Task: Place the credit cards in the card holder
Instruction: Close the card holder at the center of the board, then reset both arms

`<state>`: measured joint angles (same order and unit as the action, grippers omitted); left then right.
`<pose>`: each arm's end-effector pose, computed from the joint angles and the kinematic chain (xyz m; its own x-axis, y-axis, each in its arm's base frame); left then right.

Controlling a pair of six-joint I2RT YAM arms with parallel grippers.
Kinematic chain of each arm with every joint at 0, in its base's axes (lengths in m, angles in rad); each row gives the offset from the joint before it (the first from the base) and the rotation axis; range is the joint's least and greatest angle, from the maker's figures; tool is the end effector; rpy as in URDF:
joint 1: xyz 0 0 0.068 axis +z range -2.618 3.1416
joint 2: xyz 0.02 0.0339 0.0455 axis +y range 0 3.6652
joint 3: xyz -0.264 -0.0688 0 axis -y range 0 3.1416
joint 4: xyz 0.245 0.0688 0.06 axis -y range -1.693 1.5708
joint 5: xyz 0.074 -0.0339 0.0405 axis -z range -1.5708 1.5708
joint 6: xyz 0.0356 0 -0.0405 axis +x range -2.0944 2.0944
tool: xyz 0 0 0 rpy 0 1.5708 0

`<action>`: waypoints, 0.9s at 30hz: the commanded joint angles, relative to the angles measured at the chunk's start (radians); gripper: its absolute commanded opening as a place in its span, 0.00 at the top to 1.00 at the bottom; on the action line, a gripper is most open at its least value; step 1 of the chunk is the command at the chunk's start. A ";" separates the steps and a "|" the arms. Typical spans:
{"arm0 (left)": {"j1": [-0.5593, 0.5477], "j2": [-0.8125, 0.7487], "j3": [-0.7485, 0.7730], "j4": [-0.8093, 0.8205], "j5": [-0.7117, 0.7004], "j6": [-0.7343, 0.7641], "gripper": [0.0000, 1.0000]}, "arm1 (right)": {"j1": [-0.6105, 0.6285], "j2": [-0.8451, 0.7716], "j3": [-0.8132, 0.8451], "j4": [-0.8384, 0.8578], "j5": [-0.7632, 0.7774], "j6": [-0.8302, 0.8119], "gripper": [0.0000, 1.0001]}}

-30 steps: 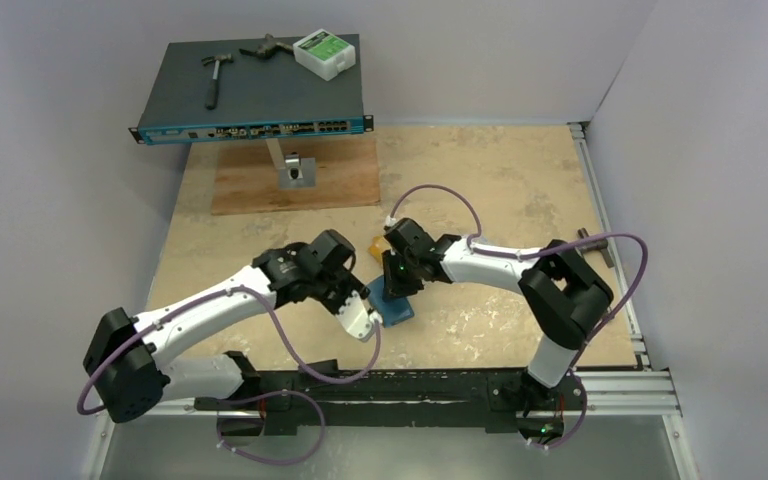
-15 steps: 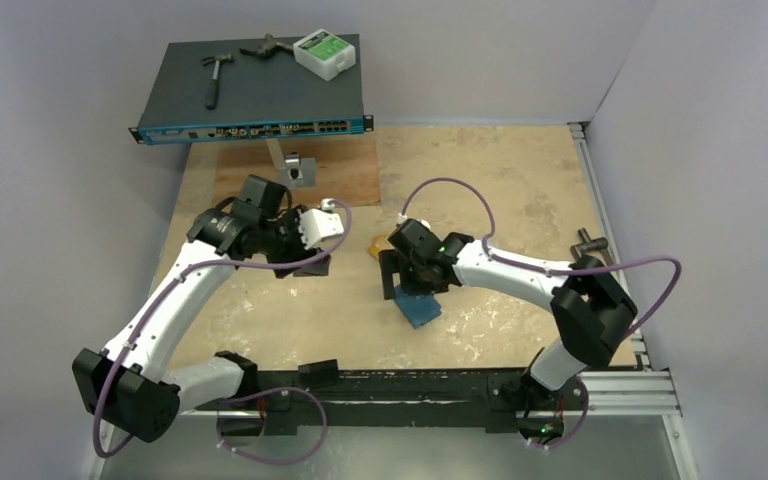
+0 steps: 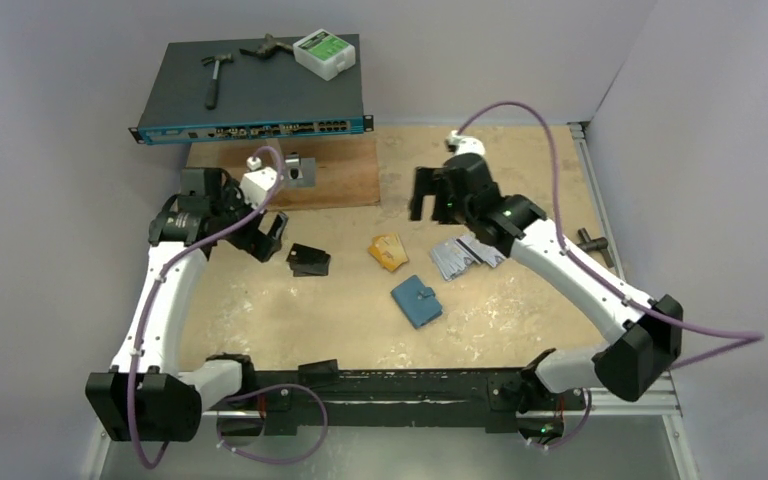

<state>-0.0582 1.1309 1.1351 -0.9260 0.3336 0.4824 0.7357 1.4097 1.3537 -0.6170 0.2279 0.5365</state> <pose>0.2163 -0.0243 0.3276 -0.5874 0.4733 -0.6564 0.5927 0.8039 0.0493 0.2357 0.2025 0.3525 -0.6644 0.0702 -0.7441 -0.2131 0.9364 0.2786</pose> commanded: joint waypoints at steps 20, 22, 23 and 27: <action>0.245 0.131 -0.642 1.394 0.197 -0.406 0.00 | -0.553 -0.034 -0.923 1.521 0.363 -0.420 0.01; 0.245 0.152 -0.629 1.407 0.207 -0.439 0.00 | -0.565 -0.013 -0.939 1.590 0.329 -0.424 0.01; 0.245 0.155 -0.633 1.424 0.201 -0.453 0.00 | -0.570 -0.002 -0.946 1.615 0.315 -0.426 0.01; 0.241 0.208 -0.761 1.777 0.178 -0.542 0.00 | -0.592 0.071 -0.970 1.726 0.295 -0.415 0.01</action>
<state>0.1814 1.2911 0.4580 0.4633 0.4980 0.0395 0.1631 1.4300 0.4088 0.8917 0.5560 0.1394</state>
